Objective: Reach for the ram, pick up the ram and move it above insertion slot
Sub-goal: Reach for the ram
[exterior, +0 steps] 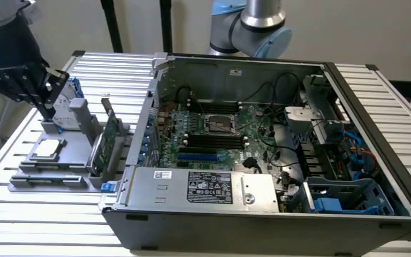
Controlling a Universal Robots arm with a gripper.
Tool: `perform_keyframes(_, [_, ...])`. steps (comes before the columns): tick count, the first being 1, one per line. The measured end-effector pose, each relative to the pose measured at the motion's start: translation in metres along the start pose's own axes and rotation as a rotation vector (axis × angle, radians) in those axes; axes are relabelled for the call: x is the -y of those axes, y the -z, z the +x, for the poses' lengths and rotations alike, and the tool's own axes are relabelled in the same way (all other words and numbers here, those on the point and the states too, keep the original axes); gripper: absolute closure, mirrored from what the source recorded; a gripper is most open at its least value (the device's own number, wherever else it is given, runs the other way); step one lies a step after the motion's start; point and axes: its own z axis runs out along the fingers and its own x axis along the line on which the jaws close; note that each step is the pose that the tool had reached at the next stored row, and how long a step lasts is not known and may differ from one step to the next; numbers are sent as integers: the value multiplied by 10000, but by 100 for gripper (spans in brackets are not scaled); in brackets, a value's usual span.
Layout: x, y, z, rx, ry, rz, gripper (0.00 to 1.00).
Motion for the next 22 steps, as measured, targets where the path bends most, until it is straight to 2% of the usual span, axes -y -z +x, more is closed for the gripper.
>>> perform_keyframes(9, [348, 8, 175, 5, 2, 1, 89])
perform_keyframes(12, [360, 8, 206, -1, 198, -1, 89])
perform_keyframes(22, [360, 8, 208, -71, 1998, 0, 89])
